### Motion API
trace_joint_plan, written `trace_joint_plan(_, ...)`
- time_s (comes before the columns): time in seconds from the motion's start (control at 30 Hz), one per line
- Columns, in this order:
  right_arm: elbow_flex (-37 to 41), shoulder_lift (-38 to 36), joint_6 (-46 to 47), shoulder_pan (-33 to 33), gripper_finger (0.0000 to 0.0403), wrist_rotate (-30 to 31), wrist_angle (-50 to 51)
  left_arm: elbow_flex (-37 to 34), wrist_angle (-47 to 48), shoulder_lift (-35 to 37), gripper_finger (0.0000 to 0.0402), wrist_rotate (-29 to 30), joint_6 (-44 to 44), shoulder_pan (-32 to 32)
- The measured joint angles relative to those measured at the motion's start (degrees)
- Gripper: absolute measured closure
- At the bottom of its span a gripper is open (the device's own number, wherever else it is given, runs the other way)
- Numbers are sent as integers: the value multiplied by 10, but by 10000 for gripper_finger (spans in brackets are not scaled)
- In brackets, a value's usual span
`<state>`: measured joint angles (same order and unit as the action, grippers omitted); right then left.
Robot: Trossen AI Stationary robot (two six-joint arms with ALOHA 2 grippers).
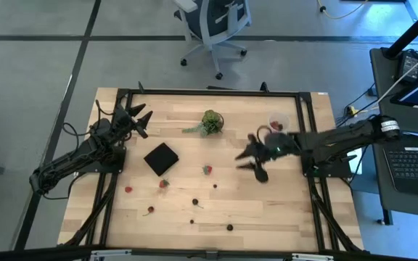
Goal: Pick and placing Produce into tupperware
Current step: Put the bottom black cherry into the bin
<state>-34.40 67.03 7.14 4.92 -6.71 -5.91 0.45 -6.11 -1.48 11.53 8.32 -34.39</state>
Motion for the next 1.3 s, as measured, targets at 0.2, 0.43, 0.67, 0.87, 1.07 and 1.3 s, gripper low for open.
trace_joint_plan(0.2, 83, 42, 1, 106, 233, 9, -259, 0, 0, 0, 166, 0, 0, 0)
trace_joint_plan(0.43, 48, 168, -17, 166, 233, 47, -304, 0, 0, 0, 166, 0, 1, 0)
trace_joint_plan(0.67, -31, 302, -44, 210, 233, 47, -304, 0, 0, 0, 166, 0, 1, 0)
trace_joint_plan(0.87, -99, 394, 8, 256, 233, 46, -304, 0, 0, 0, 166, 0, 3, 0)
trace_joint_plan(1.07, -134, 445, 69, 290, 234, 46, -302, 0, 1, 0, 166, 0, 5, 0)
trace_joint_plan(1.3, -130, 458, 57, 320, 256, 109, -294, 0, 4, 0, 166, 0, 5, 0)
